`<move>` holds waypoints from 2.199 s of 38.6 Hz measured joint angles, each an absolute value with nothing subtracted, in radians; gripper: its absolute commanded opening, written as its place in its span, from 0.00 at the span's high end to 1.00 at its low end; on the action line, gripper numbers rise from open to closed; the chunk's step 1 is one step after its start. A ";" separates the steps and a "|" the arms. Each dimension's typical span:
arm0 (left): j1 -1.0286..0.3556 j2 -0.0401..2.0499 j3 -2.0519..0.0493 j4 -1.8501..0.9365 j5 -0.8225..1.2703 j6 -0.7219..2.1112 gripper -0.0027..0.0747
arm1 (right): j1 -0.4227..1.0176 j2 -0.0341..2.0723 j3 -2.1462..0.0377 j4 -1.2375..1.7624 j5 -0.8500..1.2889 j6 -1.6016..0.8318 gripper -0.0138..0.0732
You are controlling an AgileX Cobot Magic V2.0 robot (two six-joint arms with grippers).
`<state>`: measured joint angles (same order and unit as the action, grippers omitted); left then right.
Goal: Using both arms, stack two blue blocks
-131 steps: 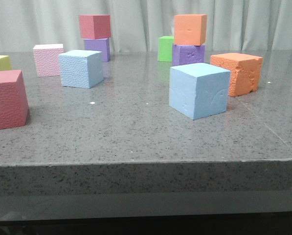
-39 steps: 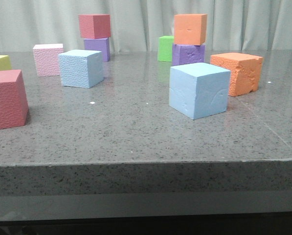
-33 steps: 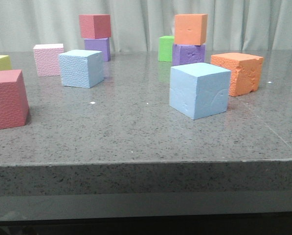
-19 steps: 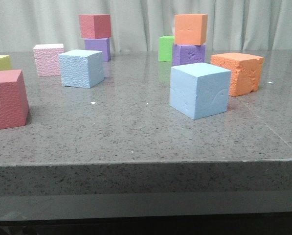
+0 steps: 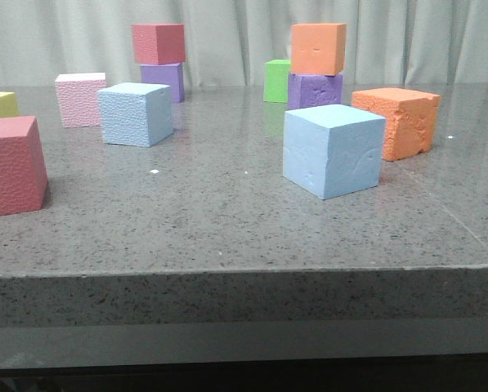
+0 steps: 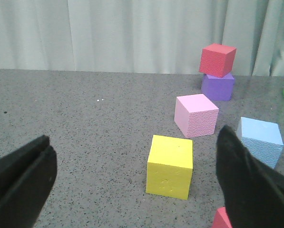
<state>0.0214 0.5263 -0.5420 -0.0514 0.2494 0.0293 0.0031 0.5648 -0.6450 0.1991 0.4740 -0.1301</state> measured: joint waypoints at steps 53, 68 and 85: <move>0.021 0.526 -0.542 -0.051 0.247 0.029 0.11 | 0.416 1.572 -1.206 0.288 0.705 -0.130 0.13; 0.021 0.526 -0.542 -0.051 0.245 0.029 0.11 | 0.420 1.572 -1.210 0.288 0.727 -0.130 0.42; 0.021 0.526 -0.542 -0.051 0.245 0.029 0.11 | 0.627 1.520 -1.219 0.288 0.707 -0.134 0.42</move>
